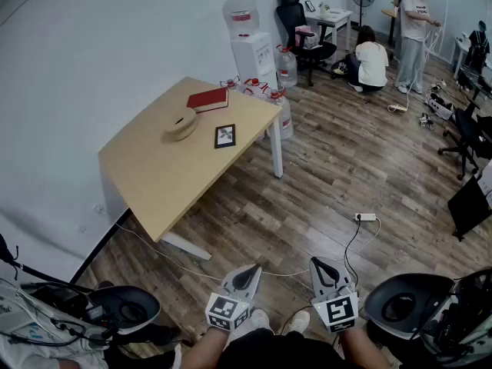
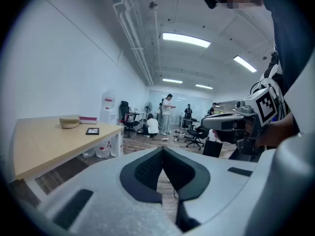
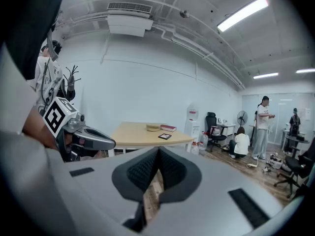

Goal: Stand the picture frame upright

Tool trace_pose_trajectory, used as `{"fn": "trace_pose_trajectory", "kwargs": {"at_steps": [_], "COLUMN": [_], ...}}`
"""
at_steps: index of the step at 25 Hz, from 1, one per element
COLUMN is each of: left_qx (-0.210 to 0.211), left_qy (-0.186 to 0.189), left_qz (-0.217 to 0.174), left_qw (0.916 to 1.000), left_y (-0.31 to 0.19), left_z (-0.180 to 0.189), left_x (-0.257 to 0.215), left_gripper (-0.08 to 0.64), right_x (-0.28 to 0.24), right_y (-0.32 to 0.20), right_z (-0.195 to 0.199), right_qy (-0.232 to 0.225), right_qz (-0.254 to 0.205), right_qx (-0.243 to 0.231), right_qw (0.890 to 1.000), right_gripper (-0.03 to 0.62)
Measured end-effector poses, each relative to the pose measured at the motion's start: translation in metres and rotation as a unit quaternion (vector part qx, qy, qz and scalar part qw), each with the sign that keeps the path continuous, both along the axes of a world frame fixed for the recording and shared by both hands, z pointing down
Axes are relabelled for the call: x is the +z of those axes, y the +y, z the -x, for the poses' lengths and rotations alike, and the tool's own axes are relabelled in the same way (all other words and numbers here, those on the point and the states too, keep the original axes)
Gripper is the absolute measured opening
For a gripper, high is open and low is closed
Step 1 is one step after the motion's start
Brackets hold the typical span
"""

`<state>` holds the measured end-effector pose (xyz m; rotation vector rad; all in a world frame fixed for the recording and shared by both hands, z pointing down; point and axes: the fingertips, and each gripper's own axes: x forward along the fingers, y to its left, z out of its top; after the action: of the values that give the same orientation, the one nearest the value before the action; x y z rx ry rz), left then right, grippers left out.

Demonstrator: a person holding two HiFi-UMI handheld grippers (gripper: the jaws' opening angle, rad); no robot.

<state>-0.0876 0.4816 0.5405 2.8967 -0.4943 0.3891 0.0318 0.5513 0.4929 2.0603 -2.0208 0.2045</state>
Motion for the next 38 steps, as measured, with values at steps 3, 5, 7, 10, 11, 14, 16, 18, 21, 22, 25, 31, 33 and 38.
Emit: {"fn": "trace_pose_trajectory", "kwargs": {"at_steps": [3, 5, 7, 10, 11, 14, 16, 18, 21, 22, 25, 31, 33, 38], "left_qx": [-0.008, -0.014, -0.019, -0.006, 0.003, 0.029, 0.043, 0.055, 0.069, 0.069, 0.058, 0.05, 0.047, 0.02], "left_qy": [0.006, 0.01, 0.01, 0.019, 0.021, 0.025, 0.034, 0.038, 0.039, 0.041, 0.045, 0.047, 0.047, 0.04], "left_qz": [-0.023, -0.038, -0.052, -0.047, -0.042, -0.032, -0.029, -0.029, -0.036, -0.039, -0.032, -0.036, -0.037, -0.05], "left_qw": [0.9997, 0.9991, 0.9984, 0.9987, 0.9989, 0.9988, 0.9981, 0.9973, 0.9962, 0.996, 0.9967, 0.997, 0.9971, 0.9978], "left_y": [-0.019, -0.027, -0.029, -0.031, -0.031, -0.035, -0.041, -0.047, -0.057, -0.061, -0.073, -0.089, -0.1, -0.139], "left_z": [0.024, 0.039, 0.053, 0.062, 0.063, 0.071, 0.076, 0.082, 0.092, 0.095, 0.102, 0.099, 0.092, 0.066], "left_x": [-0.006, -0.013, -0.022, -0.03, -0.03, -0.029, -0.033, -0.037, -0.039, -0.038, -0.039, -0.039, -0.04, -0.042], "left_gripper": [-0.005, -0.005, -0.005, -0.005, -0.005, -0.005, -0.005, -0.005, -0.005, -0.005, -0.005, -0.005, -0.005, -0.005], "right_x": [-0.006, -0.009, -0.011, -0.017, -0.019, -0.035, -0.049, -0.049, -0.046, -0.047, -0.048, -0.056, -0.053, -0.056], "right_y": [-0.011, -0.018, -0.021, -0.028, -0.031, -0.04, -0.047, -0.052, -0.058, -0.061, -0.067, -0.082, -0.092, -0.129], "right_z": [0.02, 0.034, 0.048, 0.061, 0.064, 0.075, 0.078, 0.081, 0.088, 0.09, 0.094, 0.083, 0.073, 0.04], "right_qy": [0.007, 0.009, 0.01, 0.011, 0.006, -0.009, -0.012, -0.015, -0.027, -0.03, -0.029, -0.018, -0.023, -0.022], "right_qz": [-0.009, -0.012, -0.012, -0.018, -0.024, -0.053, -0.069, -0.073, -0.076, -0.079, -0.081, -0.091, -0.096, -0.111], "right_qx": [0.005, 0.002, -0.001, 0.0, 0.001, 0.011, 0.028, 0.036, 0.05, 0.054, 0.058, 0.05, 0.046, 0.034], "right_qw": [1.0, 1.0, 1.0, 1.0, 1.0, 0.998, 0.997, 0.997, 0.995, 0.995, 0.995, 0.994, 0.994, 0.993], "right_gripper": [0.009, 0.009, 0.009, 0.009, 0.009, 0.009, 0.009, 0.009, 0.009, 0.009, 0.009, 0.009, 0.009, 0.009]}}
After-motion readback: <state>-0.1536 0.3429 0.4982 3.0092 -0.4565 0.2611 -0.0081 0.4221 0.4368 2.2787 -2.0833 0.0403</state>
